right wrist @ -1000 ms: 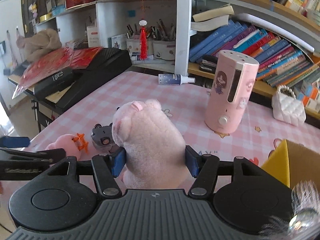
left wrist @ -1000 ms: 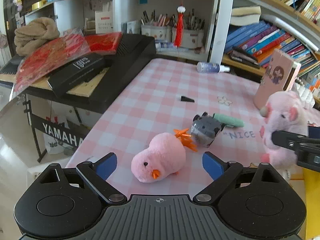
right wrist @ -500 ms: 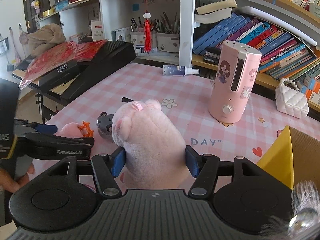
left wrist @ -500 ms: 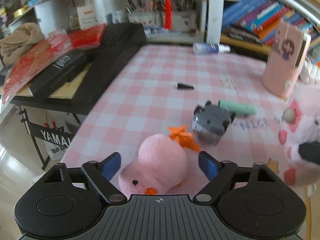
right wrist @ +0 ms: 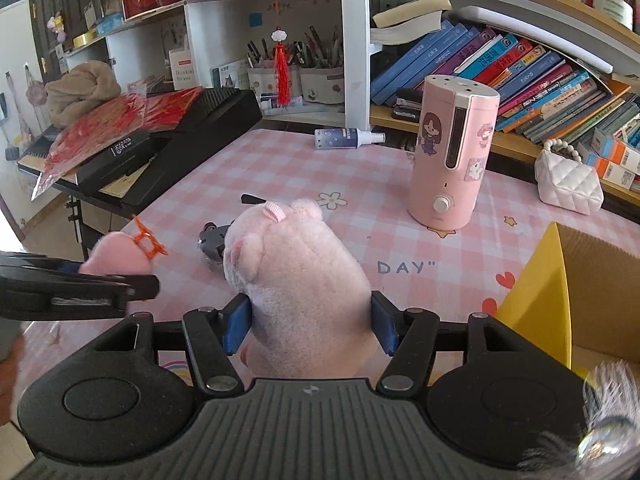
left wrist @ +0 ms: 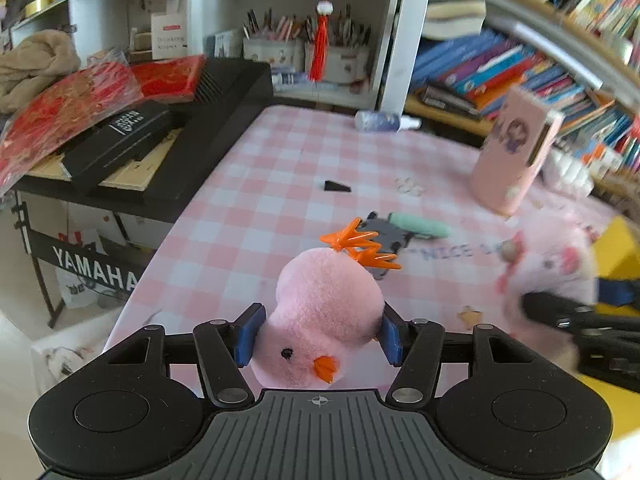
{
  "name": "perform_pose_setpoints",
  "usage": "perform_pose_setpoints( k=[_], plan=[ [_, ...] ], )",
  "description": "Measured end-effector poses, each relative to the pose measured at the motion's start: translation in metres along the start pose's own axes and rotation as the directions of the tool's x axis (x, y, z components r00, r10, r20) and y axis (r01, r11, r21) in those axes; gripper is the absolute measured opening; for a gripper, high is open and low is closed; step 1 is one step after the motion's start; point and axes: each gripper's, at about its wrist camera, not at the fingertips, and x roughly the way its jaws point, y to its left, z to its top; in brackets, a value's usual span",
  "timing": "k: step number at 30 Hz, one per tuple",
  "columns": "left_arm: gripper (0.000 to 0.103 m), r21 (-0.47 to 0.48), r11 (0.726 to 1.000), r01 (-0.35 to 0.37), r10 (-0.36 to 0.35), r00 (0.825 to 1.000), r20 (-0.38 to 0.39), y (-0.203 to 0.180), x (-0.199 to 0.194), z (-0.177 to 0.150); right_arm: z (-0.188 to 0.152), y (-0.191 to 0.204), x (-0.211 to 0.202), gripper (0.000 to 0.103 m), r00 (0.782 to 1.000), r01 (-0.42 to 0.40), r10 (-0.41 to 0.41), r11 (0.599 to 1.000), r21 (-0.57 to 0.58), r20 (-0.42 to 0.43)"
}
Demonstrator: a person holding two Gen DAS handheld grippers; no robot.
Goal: Organize objects
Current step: 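Grasp the large pink pig plush with the right tool while the left tool grasps the pink chick plush, then lift and carry both plush toys with both tools toward the yellow box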
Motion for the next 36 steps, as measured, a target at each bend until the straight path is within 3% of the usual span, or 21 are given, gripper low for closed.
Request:
perform_pose_setpoints(
  k=[9, 22, 36],
  plan=[
    [0.058, -0.038, 0.997, 0.072, -0.070, 0.997, 0.045, 0.009, -0.054, -0.022, -0.017, 0.015, -0.028, 0.059, 1.000, 0.022, -0.022, 1.000, 0.003, 0.010],
    [0.058, 0.017, 0.991, 0.133, -0.134, 0.988, 0.071, 0.020, -0.096, -0.058, -0.049, 0.046, -0.076, 0.059, 0.997, 0.071, -0.072, 0.997, 0.023, 0.026],
    [0.058, 0.062, 0.979, 0.197, -0.199, 0.979, 0.043, 0.041, -0.144, -0.110, -0.102, 0.095, -0.125, 0.059, 0.994, 0.107, -0.108, 0.993, 0.054, 0.006]
  ],
)
